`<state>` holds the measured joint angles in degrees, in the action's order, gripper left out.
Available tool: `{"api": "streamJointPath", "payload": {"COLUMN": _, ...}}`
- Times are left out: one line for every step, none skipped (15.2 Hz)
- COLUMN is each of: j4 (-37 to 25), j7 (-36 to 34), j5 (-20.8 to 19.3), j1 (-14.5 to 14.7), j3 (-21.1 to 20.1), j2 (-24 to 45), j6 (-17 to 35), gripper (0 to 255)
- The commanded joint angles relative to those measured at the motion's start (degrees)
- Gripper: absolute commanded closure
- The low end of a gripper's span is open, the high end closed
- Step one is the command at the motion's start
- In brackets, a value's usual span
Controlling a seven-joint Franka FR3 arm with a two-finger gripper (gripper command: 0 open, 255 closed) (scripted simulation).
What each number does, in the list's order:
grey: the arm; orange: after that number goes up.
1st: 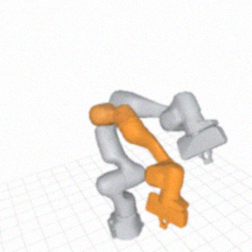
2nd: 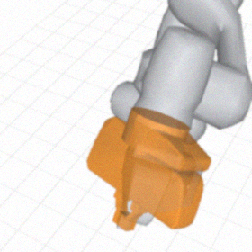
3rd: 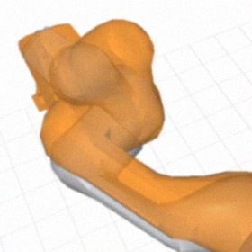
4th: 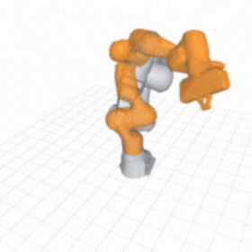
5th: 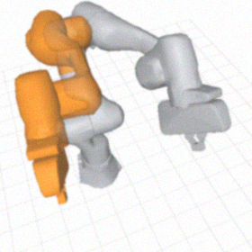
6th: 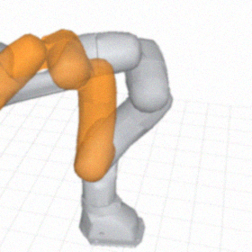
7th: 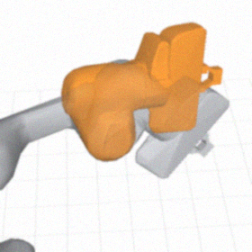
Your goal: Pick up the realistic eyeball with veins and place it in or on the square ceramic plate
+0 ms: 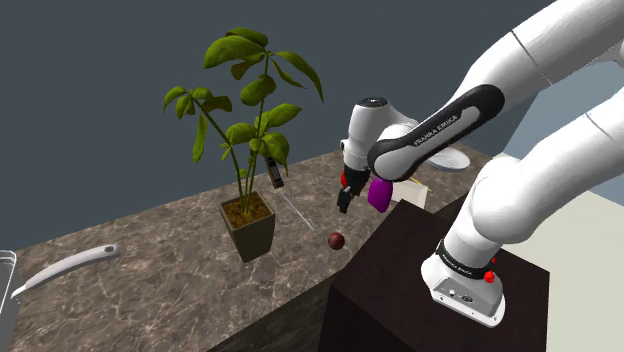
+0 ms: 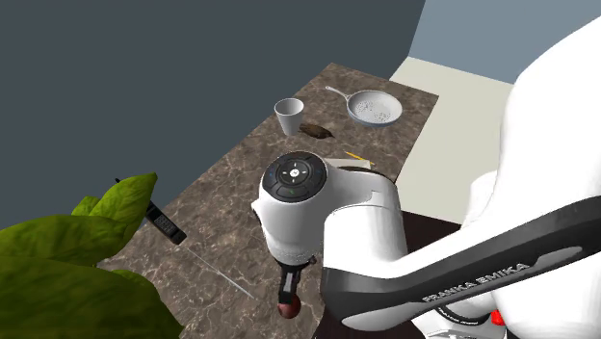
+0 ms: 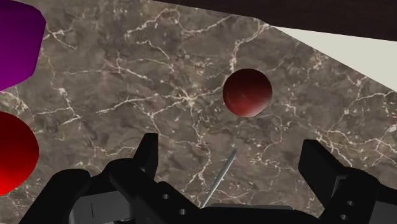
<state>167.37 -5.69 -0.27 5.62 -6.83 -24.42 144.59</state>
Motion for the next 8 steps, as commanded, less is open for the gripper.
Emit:
{"api": "streamJointPath", "payload": {"j4": 0.7, "j7": -0.5, "j5": 0.2, "j1": 0.3, "j3": -0.5, "j2": 4.5, "j6": 5.7, "gripper": 0}}
{"api": "streamJointPath", "payload": {"j4": 0.8, "j7": -0.9, "j5": 0.1, "j1": 0.3, "j3": -0.9, "j2": 7.5, "j6": 8.7, "gripper": 0}}
{"api": "streamJointPath", "payload": {"j4": 0.7, "j7": -1.4, "j5": -0.1, "j1": 0.3, "j3": -1.3, "j2": 10.5, "j6": 11.7, "gripper": 0}}
{"api": "streamJointPath", "payload": {"j4": 0.5, "j7": -2.0, "j5": -0.5, "j1": 0.2, "j3": -1.8, "j2": 13.6, "j6": 14.7, "gripper": 0}}
{"api": "streamJointPath", "payload": {"j4": 0.2, "j7": -2.9, "j5": -1.3, "j1": -0.1, "j3": -2.3, "j2": 16.8, "j6": 17.6, "gripper": 0}}
{"api": "streamJointPath", "payload": {"j4": -0.2, "j7": -4.1, "j5": -2.5, "j1": -0.5, "j3": -2.8, "j2": 20.1, "j6": 20.5, "gripper": 0}}
{"api": "streamJointPath", "payload": {"j4": -0.8, "j7": -6.0, "j5": -4.7, "j1": -0.9, "j3": -3.2, "j2": 23.4, "j6": 23.3, "gripper": 0}}
{"api": "streamJointPath", "payload": {"j4": -1.5, "j7": -8.7, "j5": -8.0, "j1": -1.2, "j3": -3.0, "j2": 26.7, "j6": 25.9, "gripper": 0}}
